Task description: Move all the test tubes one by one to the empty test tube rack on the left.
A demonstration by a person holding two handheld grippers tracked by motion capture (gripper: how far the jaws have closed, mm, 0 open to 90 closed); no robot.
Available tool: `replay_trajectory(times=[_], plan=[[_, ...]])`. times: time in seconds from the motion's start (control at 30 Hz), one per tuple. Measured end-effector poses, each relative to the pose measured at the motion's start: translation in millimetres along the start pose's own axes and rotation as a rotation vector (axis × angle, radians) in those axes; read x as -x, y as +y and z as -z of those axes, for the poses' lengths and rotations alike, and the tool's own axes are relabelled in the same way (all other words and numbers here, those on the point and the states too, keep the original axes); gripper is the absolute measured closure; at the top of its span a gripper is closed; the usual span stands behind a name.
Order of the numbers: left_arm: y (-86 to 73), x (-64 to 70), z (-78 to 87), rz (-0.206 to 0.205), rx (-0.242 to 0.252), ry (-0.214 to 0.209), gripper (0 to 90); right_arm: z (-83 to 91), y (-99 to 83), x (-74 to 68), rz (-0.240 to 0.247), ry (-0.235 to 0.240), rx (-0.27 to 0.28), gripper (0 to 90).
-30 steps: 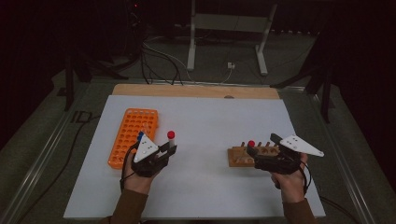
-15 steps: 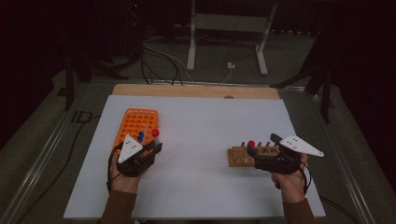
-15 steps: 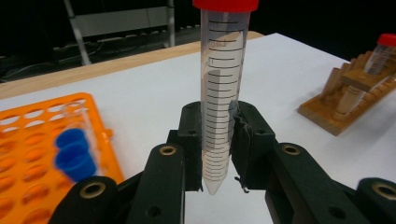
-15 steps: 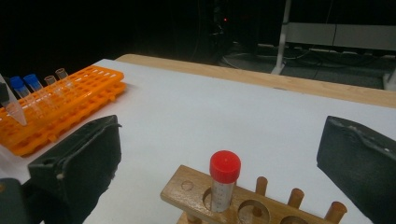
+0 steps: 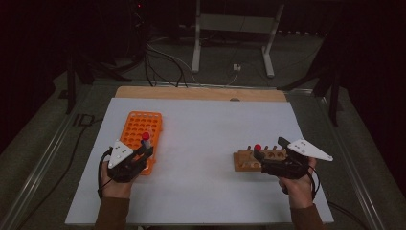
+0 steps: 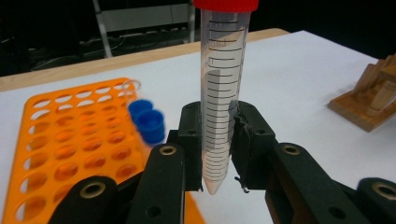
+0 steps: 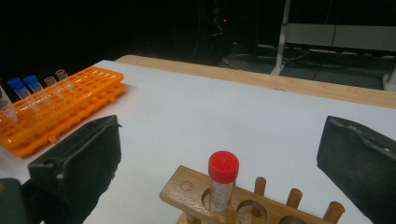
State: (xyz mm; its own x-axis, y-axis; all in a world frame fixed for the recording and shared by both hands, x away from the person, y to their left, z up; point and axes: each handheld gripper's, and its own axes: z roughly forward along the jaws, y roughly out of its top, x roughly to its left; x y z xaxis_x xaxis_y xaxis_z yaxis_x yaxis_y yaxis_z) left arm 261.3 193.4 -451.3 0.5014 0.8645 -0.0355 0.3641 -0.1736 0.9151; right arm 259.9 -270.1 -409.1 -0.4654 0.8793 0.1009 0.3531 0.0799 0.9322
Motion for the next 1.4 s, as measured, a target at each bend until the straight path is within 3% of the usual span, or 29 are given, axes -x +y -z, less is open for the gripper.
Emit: replay_trajectory(times=[0.6,0.87,1.23,1.4], plan=[[-19.0,-13.3,-9.1,0.013,-0.038,0.058,75.3,-0.2,-0.3,-0.3,0.001,0.001,-0.002,0.0],[-25.0,-15.2,-12.4,0.025,-0.091,0.059,75.3,1.1,0.1,0.6,0.002,0.002,0.003,0.0],[-30.3,-11.5,-21.5,-0.008,-0.187,0.082,75.3,1.7,-0.2,2.6,0.001,-0.001,0.002,0.0],[-32.3,-11.3,-23.0,-0.009,-0.204,0.084,75.3,1.1,-1.1,4.2,-0.002,-0.003,0.000,0.0]])
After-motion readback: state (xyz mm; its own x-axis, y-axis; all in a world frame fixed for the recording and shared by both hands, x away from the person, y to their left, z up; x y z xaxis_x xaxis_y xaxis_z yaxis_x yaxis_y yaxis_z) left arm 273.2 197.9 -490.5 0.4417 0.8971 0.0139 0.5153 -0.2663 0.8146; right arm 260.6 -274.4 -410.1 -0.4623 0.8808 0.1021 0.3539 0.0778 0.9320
